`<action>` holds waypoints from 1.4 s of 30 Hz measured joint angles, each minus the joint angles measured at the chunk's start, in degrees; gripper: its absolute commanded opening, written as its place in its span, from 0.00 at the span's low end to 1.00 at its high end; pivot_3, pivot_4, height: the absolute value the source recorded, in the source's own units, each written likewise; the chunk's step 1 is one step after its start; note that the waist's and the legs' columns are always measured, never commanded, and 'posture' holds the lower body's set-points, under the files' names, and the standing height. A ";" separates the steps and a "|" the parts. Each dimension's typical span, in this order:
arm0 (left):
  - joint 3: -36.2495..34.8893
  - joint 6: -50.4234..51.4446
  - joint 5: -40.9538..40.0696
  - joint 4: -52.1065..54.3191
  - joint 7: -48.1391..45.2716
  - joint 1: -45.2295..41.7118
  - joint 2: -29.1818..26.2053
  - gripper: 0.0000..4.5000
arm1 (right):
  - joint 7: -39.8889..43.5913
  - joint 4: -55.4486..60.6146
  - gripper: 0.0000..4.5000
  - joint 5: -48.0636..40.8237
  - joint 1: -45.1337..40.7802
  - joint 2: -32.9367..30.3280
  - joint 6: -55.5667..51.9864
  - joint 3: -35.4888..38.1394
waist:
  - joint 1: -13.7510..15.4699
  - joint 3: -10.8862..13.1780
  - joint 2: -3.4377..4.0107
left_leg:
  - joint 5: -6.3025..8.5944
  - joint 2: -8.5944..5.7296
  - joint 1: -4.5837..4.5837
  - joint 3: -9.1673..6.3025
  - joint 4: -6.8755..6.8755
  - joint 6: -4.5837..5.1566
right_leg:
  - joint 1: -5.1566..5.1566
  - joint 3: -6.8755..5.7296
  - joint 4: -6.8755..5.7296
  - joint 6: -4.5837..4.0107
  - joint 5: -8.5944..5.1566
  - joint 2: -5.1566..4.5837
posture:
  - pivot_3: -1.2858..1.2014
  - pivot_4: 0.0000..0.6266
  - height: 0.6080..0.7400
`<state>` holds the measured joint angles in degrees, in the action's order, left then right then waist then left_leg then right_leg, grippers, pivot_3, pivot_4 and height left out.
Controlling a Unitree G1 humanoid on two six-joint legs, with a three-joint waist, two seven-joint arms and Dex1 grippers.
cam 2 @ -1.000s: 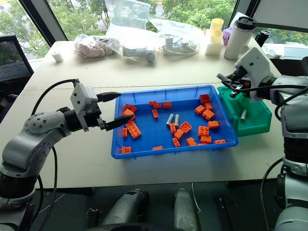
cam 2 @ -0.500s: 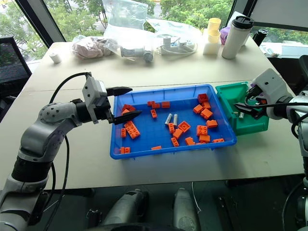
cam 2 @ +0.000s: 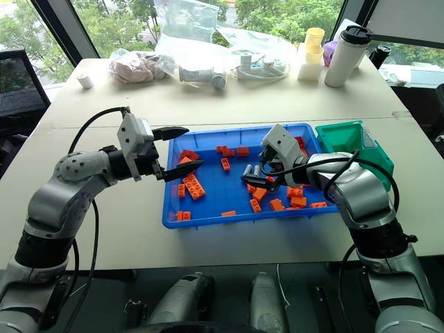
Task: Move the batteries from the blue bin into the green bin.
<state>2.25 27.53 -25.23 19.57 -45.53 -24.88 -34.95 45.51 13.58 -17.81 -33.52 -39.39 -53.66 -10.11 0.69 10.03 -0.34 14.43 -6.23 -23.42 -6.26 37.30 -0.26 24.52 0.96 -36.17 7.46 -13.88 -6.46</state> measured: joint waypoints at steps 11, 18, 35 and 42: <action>-2.01 2.37 -0.38 4.19 2.36 2.45 -0.98 1.00 | 4.41 -16.27 0.99 5.76 -4.85 3.34 10.91 -7.04 | -0.51 0.00 0.00 | -0.01 0.06 0.02 0.00 -0.07 -0.01 | 0.05 0.00 -0.03 0.00 0.00 0.06 | 0.52 0.24 1.00; -3.18 3.29 -0.46 5.63 3.38 3.71 -1.06 1.00 | 6.44 -18.89 0.99 8.95 -5.32 4.44 13.80 -9.55 | -0.39 0.00 0.00 | -0.01 0.05 0.02 0.00 -0.06 -0.02 | 0.04 0.00 -0.03 0.00 0.00 0.06 | 0.52 0.24 1.00; -3.00 3.36 -0.39 5.97 3.78 3.84 -0.68 1.00 | 6.31 -14.87 0.49 9.39 -7.20 5.10 9.81 -6.55 | -0.41 0.01 0.01 | -0.01 0.05 0.02 0.00 -0.07 -0.02 | 0.06 0.01 -0.04 0.00 0.00 0.06 | 0.52 0.24 1.00; -2.11 2.63 -0.20 5.09 3.05 3.09 0.08 1.00 | 2.57 -13.30 0.49 6.91 -12.24 -7.06 4.91 10.35 | 0.90 0.00 0.00 | 0.02 -0.03 -0.01 -0.02 -0.06 0.03 | -0.04 -0.05 0.08 -0.01 0.00 -0.01 | 0.52 0.24 1.00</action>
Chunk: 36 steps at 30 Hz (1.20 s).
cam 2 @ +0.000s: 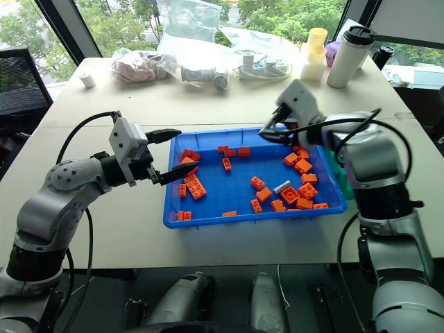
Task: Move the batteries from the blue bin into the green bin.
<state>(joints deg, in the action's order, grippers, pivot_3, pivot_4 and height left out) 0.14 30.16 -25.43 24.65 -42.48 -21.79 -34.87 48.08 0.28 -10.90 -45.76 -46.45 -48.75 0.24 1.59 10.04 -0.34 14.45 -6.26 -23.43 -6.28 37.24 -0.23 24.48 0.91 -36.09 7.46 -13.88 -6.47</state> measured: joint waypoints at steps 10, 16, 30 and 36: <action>2.72 -2.87 1.26 -4.49 -1.81 -2.65 2.47 1.00 | -2.09 -9.71 0.49 3.34 14.22 -14.56 1.84 8.43 | -1.33 0.00 0.05 | 0.03 0.14 0.08 0.20 -0.06 0.06 | 0.06 0.15 -0.11 0.00 0.00 0.04 | 0.52 0.24 1.00; 3.47 -3.74 1.72 -5.51 -2.50 -3.52 3.11 1.00 | -2.86 -9.76 0.99 3.29 17.06 -13.25 4.01 8.01 | -2.14 0.00 0.06 | 0.00 0.14 0.09 0.19 -0.07 0.01 | 0.06 0.15 -0.12 0.00 0.00 0.07 | 0.52 0.24 1.00; 3.44 -4.16 1.80 -5.55 -2.63 -3.39 2.70 1.00 | 2.41 16.45 0.99 -9.70 12.59 -8.87 -6.60 3.95 | -1.79 0.03 0.08 | 0.12 0.14 0.05 0.06 -0.01 0.21 | 0.02 0.06 -0.08 0.01 0.00 0.07 | 0.52 0.24 1.00; 3.42 -4.09 1.79 -5.50 -2.44 -3.30 2.42 1.00 | 0.54 19.26 0.99 -8.52 17.29 -7.16 -7.19 -4.78 | -0.59 0.03 0.07 | 0.04 0.04 0.02 0.07 0.08 0.07 | 0.00 0.05 -0.06 0.01 0.00 -0.02 | 0.52 0.24 1.00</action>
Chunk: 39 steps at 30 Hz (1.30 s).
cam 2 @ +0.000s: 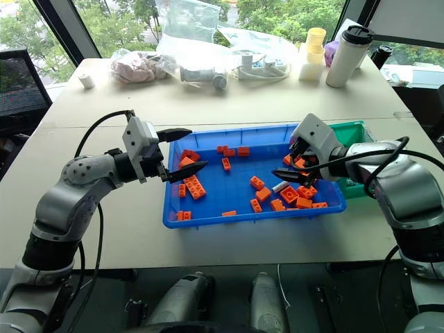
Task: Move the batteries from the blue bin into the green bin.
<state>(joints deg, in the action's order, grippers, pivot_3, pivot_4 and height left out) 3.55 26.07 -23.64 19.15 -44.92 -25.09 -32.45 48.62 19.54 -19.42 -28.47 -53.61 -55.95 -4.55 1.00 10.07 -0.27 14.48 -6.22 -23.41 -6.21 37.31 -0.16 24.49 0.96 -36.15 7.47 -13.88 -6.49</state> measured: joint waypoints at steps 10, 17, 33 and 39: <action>-0.02 0.93 -0.06 1.60 0.98 0.74 -0.07 1.00 | -1.19 -2.28 0.99 2.51 3.27 0.54 1.41 -4.31 | -0.32 0.00 0.00 | -0.02 0.05 0.02 0.00 -0.05 -0.04 | 0.04 0.01 -0.02 0.00 0.00 0.05 | 0.52 0.24 1.00; -0.10 1.19 -0.09 2.39 1.47 1.62 -0.16 1.00 | -4.20 -5.61 0.99 3.86 3.06 3.67 -0.67 -5.45 | -0.30 0.00 -0.01 | -0.03 0.05 0.02 0.00 -0.05 -0.05 | 0.04 0.01 -0.02 0.00 0.00 0.05 | 0.52 0.24 1.00; -0.10 1.18 -0.03 2.47 1.69 2.18 -0.16 1.00 | -5.34 -2.74 0.99 2.03 -1.37 4.33 -12.96 -7.22 | -0.30 -0.01 -0.01 | -0.02 0.04 0.02 0.00 -0.05 -0.03 | 0.03 0.00 -0.02 0.00 0.00 0.04 | 0.52 0.24 1.00; -0.10 1.17 -0.01 2.47 2.28 2.38 0.17 1.00 | -4.94 -0.65 0.99 1.69 -1.56 3.03 -13.48 -8.57 | -0.30 -0.01 -0.01 | -0.01 0.05 0.02 0.00 -0.05 -0.02 | 0.03 0.00 -0.02 0.00 0.00 0.04 | 0.52 0.24 1.00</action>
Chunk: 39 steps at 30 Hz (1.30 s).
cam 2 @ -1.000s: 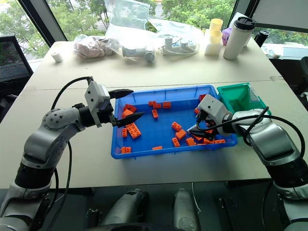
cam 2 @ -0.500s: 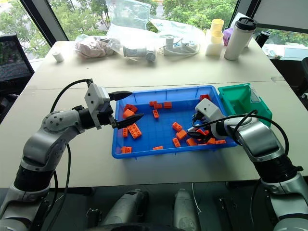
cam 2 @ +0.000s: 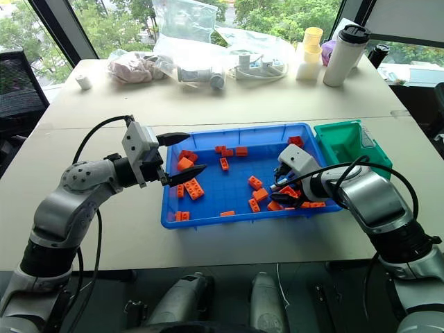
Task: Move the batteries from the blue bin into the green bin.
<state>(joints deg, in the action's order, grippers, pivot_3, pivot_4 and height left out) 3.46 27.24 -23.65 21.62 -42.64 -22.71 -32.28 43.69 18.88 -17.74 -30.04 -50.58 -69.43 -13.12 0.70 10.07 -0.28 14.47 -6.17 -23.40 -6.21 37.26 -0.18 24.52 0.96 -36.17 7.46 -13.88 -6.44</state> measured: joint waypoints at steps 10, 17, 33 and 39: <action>0.01 0.00 0.01 0.02 0.44 0.00 0.13 1.00 | 1.85 -2.99 0.88 2.34 -2.00 -0.54 6.25 -4.10 | -0.03 0.00 0.00 | 0.00 0.00 0.00 0.00 0.00 -0.01 | 0.00 -0.01 0.00 0.00 0.00 0.01 | 0.52 0.24 1.00; 0.00 0.00 0.01 0.70 0.64 0.06 -0.01 1.00 | 3.99 -5.20 0.47 3.75 -2.93 -0.55 8.35 -5.27 | 0.00 0.00 0.00 | -0.01 0.00 0.00 0.00 0.00 -0.01 | 0.00 0.00 0.00 0.00 0.00 0.00 | 0.52 0.24 1.00; -0.19 0.10 -0.03 1.75 1.50 0.90 -0.54 1.00 | 4.53 -13.21 0.47 6.07 -14.91 -8.14 10.74 3.68 | 0.39 0.01 0.01 | 0.00 -0.06 -0.03 0.00 -0.01 0.00 | 0.00 -0.02 0.05 0.00 0.00 -0.04 | 0.52 0.24 1.00; -0.17 -0.39 0.00 0.06 0.50 -0.25 -0.71 1.00 | 2.94 -20.91 0.47 10.90 -11.05 -18.84 18.09 11.59 | 0.02 0.00 -0.02 | 0.03 0.02 -0.01 0.05 -0.06 0.04 | 0.00 -0.03 0.08 -0.01 0.00 0.00 | 0.52 0.24 1.00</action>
<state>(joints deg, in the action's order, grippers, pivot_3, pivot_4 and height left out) 3.28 26.86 -23.65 21.67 -42.14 -22.96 -32.99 46.63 -2.03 -6.83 -41.09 -69.41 -51.34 -1.53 0.72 10.07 -0.30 14.50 -6.15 -23.41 -6.16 37.20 -0.14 24.52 0.94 -36.09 7.46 -13.89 -6.44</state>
